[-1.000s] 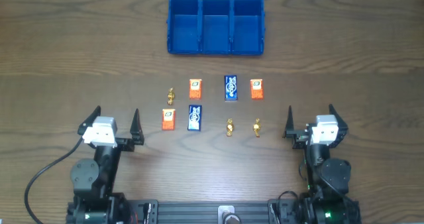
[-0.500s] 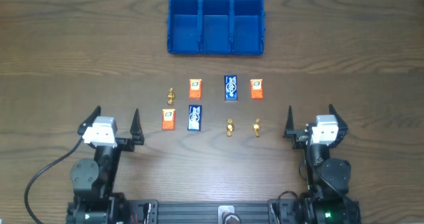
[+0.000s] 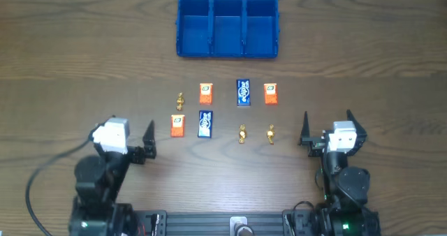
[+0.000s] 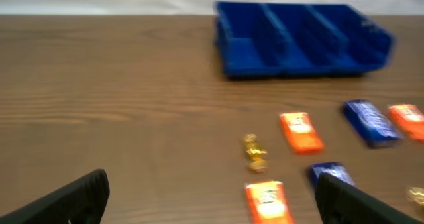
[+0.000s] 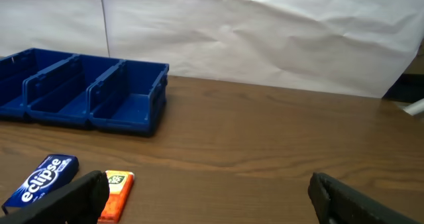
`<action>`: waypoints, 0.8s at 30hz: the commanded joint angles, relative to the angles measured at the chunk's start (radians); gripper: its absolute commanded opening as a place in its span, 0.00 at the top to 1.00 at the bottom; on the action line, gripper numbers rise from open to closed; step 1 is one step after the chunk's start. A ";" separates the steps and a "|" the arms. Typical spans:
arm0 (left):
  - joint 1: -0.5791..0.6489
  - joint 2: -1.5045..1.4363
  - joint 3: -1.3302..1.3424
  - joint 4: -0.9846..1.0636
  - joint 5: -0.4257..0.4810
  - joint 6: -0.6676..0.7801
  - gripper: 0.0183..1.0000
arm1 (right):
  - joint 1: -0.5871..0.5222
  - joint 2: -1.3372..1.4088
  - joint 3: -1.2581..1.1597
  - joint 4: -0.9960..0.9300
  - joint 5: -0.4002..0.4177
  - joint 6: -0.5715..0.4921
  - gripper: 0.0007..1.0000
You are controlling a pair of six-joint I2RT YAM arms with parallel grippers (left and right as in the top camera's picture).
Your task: Sort Candies Into Trays
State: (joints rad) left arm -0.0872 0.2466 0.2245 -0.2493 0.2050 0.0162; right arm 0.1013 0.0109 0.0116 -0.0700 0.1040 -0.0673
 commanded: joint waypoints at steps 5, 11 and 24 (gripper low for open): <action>-0.257 0.655 0.438 -0.223 -0.077 -0.216 0.00 | -0.006 -0.008 -0.004 -0.003 -0.005 -0.013 0.00; -0.385 0.967 0.513 -0.265 -0.187 -0.391 0.00 | -0.006 -0.008 -0.004 -0.003 -0.005 -0.013 0.00; -0.376 1.244 0.513 -0.225 -0.209 -0.469 0.00 | -0.006 -0.008 -0.004 -0.003 -0.005 -0.013 0.00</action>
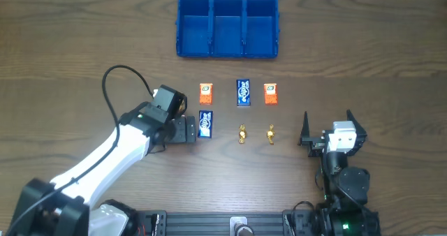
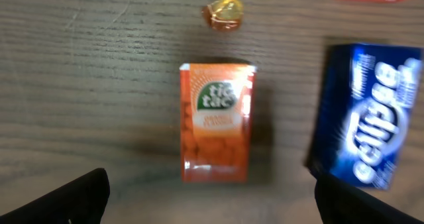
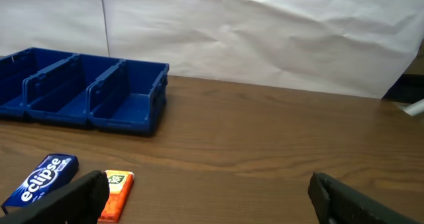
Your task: Sort Candies Into Trays
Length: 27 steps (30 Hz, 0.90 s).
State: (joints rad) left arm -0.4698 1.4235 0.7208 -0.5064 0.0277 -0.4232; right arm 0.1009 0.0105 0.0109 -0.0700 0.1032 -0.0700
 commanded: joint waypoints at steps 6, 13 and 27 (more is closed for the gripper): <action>0.006 0.120 0.017 0.069 -0.039 -0.028 0.06 | -0.006 -0.007 -0.003 -0.003 -0.004 -0.010 0.00; 0.006 0.151 0.017 0.082 -0.071 -0.022 0.20 | -0.006 -0.007 -0.003 -0.003 -0.004 -0.010 0.00; 0.003 0.198 0.017 0.130 -0.079 0.019 0.46 | -0.006 -0.007 -0.003 -0.003 -0.004 -0.010 0.00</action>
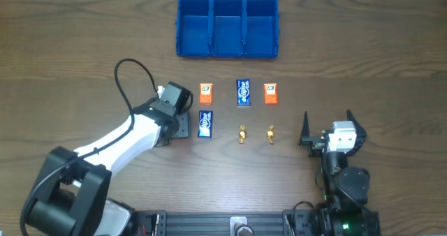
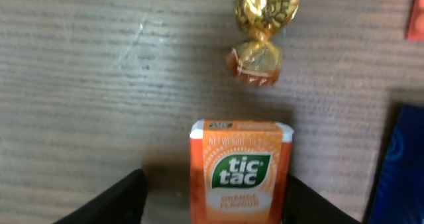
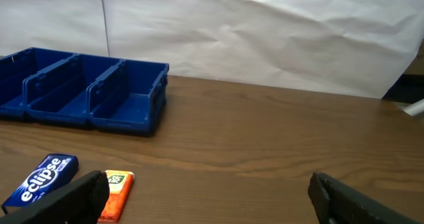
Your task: Sort Candies Into Trays
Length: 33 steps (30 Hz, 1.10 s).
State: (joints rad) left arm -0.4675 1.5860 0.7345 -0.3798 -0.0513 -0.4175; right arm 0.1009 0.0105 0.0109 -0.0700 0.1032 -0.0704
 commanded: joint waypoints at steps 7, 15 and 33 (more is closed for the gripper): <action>0.001 0.037 0.003 0.021 0.018 0.013 0.62 | -0.006 -0.007 -0.003 -0.003 -0.004 -0.010 0.00; -0.018 -0.006 0.067 0.000 0.017 0.009 0.67 | -0.006 -0.007 -0.003 -0.003 -0.004 -0.010 0.00; 0.092 0.479 1.291 -0.426 -0.079 0.166 0.67 | -0.006 -0.007 -0.003 -0.003 -0.004 -0.010 0.00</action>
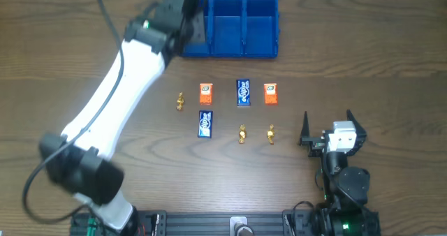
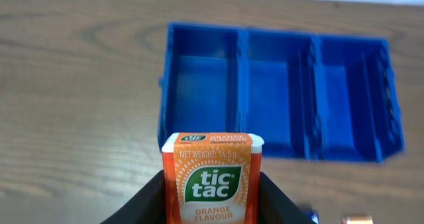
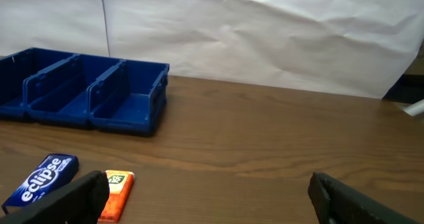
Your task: Sort Candies Into Trays
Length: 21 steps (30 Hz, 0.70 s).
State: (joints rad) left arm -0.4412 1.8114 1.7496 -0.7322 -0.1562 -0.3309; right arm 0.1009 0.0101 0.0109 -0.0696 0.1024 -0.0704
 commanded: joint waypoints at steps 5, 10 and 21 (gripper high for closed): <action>0.101 0.408 0.422 -0.078 0.104 0.090 0.67 | -0.006 -0.007 -0.003 -0.004 -0.003 -0.010 0.00; 0.109 0.477 0.447 -0.071 0.132 0.092 0.66 | -0.006 -0.007 -0.003 -0.004 -0.003 -0.010 0.00; 0.109 0.488 0.446 -0.054 0.139 0.098 0.20 | -0.006 -0.007 -0.003 -0.003 -0.003 -0.010 0.00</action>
State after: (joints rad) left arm -0.3321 2.3070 2.1651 -0.7837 -0.0261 -0.2447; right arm 0.1009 0.0101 0.0109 -0.0700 0.1013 -0.0704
